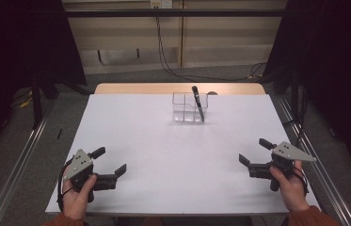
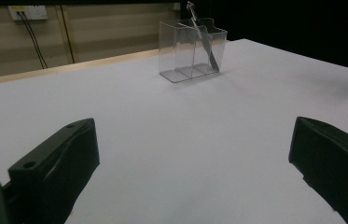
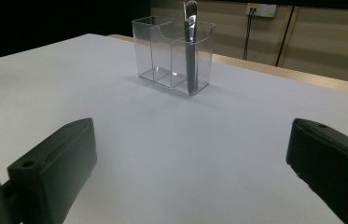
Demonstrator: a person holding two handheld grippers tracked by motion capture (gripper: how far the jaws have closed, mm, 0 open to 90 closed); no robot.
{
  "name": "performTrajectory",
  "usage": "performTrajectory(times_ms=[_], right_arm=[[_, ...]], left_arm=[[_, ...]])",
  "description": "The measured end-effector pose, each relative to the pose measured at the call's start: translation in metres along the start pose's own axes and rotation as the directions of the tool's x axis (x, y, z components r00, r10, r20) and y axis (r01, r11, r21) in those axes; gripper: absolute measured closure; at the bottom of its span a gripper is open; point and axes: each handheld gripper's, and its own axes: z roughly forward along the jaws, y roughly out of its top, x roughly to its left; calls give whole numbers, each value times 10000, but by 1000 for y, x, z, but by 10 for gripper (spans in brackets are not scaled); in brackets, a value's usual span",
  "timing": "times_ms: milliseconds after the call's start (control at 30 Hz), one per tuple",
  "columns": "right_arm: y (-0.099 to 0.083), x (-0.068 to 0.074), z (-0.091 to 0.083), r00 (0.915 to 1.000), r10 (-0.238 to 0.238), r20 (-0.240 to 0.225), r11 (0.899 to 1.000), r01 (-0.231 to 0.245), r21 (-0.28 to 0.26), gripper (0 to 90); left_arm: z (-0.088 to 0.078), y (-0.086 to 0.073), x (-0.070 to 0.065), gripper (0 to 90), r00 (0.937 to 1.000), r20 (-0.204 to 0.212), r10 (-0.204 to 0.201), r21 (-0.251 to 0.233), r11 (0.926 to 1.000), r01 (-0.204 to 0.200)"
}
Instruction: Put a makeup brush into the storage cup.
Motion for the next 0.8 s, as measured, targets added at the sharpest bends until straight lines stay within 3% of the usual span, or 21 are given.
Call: performTrajectory(times_ms=[300, 500, 800], right_arm=[[-8, 5, -14, 9999, -84, 129, 9999, 84, 59, 5], [-16, 8, -20, 9998, -214, -9, 9987, 215, 472, 4], [-16, 5, -24, 9996, -116, 249, 9997, 111, 208, 0]], left_arm=[[-3, 0, 0, 17, 10000, -66, -34, -41, 10000, 34], [-4, 0, -1, 17, 10000, -62, 7, -19, 10000, -7], [-3, 0, -1, 17, 10000, 42, 8, -38, 10000, -8]])
